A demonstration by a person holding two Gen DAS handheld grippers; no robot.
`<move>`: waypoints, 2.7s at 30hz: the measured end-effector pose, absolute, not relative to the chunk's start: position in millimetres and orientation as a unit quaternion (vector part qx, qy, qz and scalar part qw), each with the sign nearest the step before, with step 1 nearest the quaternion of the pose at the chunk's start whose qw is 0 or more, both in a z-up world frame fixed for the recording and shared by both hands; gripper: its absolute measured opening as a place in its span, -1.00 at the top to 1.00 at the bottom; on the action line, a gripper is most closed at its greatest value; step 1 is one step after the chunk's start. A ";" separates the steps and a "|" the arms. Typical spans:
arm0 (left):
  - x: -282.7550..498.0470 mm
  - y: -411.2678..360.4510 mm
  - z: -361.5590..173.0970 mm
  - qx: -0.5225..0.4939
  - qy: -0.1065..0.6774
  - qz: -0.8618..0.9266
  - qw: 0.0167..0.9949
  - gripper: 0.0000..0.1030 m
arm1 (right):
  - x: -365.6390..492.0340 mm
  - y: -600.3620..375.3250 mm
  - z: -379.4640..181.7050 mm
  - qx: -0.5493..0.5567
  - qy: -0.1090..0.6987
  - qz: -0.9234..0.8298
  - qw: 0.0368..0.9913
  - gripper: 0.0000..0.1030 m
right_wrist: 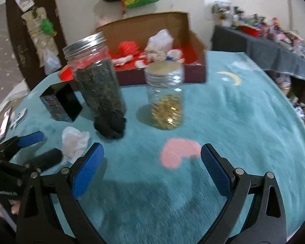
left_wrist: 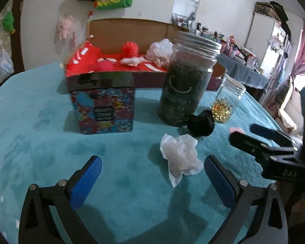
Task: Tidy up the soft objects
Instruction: 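Grasp the white tissue with the left tool while the right tool grasps the black fluffy ball, then carry the white tissue with the left tool while the right tool carries the black ball into the box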
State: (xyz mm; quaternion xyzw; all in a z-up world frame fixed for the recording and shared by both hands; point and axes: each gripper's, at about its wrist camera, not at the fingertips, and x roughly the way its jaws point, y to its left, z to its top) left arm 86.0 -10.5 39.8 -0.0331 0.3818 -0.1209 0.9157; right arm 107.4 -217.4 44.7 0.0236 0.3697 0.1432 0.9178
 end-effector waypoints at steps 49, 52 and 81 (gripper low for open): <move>107.4 -4.6 72.3 -0.009 0.375 -0.219 0.901 0.70 | 108.6 -212.3 63.8 0.047 0.389 0.252 0.885 0.52; 105.5 6.3 72.1 -0.011 0.377 -0.205 0.903 0.70 | 107.0 -221.4 63.7 0.052 0.392 0.243 0.886 0.52; 93.2 105.0 65.8 -0.038 0.387 -0.081 0.918 0.70 | 111.5 -278.7 58.8 0.074 0.398 0.176 0.897 0.52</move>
